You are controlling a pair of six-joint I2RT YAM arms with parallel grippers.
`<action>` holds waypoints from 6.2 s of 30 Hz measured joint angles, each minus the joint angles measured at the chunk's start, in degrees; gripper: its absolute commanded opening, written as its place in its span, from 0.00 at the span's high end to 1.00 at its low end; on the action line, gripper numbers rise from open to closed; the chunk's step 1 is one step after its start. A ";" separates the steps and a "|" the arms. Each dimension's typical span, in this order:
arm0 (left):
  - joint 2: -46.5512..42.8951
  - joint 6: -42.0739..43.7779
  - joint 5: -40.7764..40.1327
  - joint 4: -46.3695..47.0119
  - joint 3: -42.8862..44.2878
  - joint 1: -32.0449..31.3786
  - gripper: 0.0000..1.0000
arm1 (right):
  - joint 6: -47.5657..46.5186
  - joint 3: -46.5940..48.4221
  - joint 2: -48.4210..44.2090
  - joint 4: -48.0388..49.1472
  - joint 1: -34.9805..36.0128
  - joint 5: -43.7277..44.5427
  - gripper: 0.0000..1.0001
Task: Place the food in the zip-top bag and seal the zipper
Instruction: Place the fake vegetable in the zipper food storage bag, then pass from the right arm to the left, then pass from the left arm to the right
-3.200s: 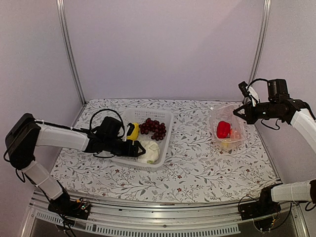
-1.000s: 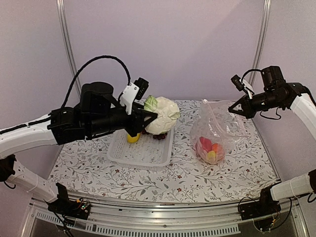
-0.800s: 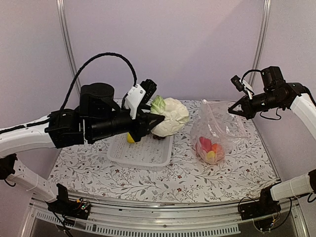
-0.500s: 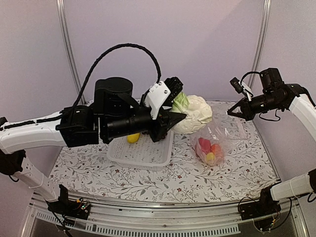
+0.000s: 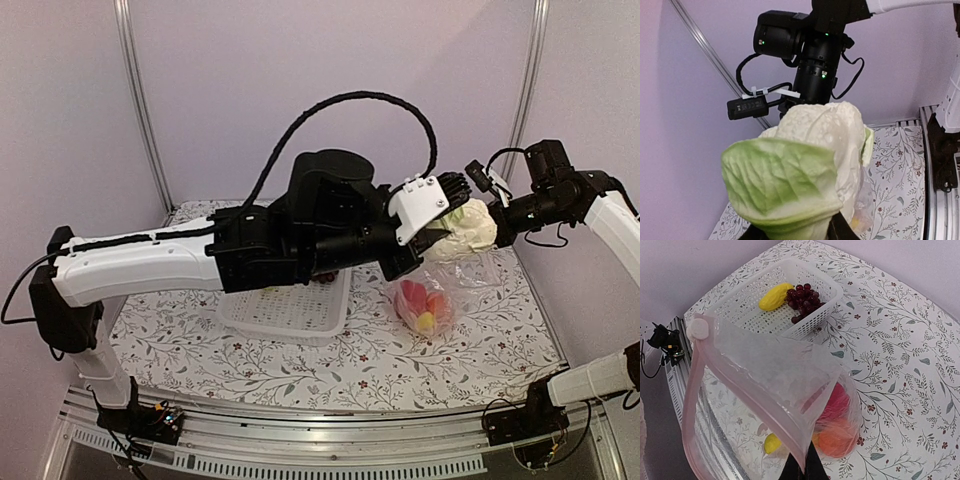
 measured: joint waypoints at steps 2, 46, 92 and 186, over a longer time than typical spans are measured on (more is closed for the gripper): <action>2.47 2.16 0.00 0.37 3.08 -0.07 0.76 | -0.15 0.44 0.04 -0.79 0.07 -0.26 1.00; 21.90 39.71 -20.76 9.07 12.20 -2.14 0.83 | -3.58 6.95 2.56 -5.99 -0.31 1.79 1.00; 0.17 26.12 -27.85 15.74 -8.66 -5.09 0.26 | -0.94 7.41 5.79 -8.61 0.59 -3.34 1.00; 19.45 8.44 -12.68 -12.92 10.51 -1.03 1.00 | -3.04 -0.20 4.04 -3.04 8.48 14.88 0.76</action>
